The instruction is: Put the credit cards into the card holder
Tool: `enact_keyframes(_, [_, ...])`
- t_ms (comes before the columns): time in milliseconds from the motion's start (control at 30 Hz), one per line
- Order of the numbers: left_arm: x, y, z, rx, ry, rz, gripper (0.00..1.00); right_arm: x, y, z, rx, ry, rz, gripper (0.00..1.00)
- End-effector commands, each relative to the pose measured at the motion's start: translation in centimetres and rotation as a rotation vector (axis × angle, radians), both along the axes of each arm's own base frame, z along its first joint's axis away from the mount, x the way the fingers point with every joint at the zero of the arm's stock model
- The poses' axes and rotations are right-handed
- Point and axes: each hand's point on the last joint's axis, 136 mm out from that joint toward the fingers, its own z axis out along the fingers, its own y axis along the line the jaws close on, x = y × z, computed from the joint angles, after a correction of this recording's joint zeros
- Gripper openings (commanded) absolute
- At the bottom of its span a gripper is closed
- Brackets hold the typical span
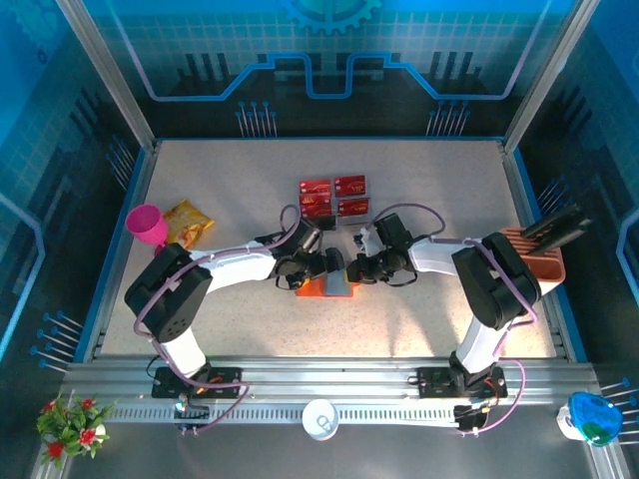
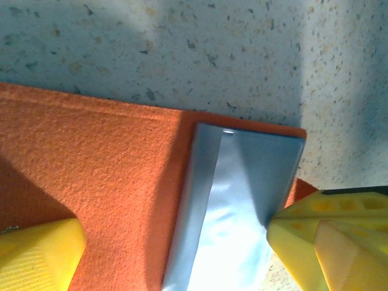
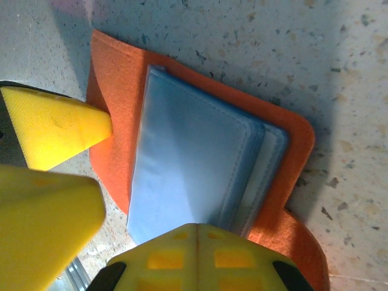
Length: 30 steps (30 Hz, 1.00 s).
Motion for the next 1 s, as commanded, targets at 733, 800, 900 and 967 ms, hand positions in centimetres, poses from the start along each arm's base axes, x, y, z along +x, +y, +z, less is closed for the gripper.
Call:
enact_keyframes(733, [-0.3,-1.1,3.9,0.027,-0.135,-0.280,0.99,4.0,1.7,1.3,-0.025,-0.043,-0.094,0.00])
enact_keyframes(800, [-0.2,-1.1,4.2,0.037,-0.136,-0.283,0.99,3.8,1.6,1.0,-0.037,-0.038,-0.088,0.00])
enact_keyframes(900, [-0.1,-1.0,3.8,0.060,-0.133,-0.304,0.99,3.4,1.1,0.4,-0.059,-0.031,-0.084,0.00])
enact_keyframes(967, [-0.2,-0.5,3.0,0.096,-0.118,-0.315,0.99,2.9,1.0,0.1,-0.062,-0.022,-0.081,0.00])
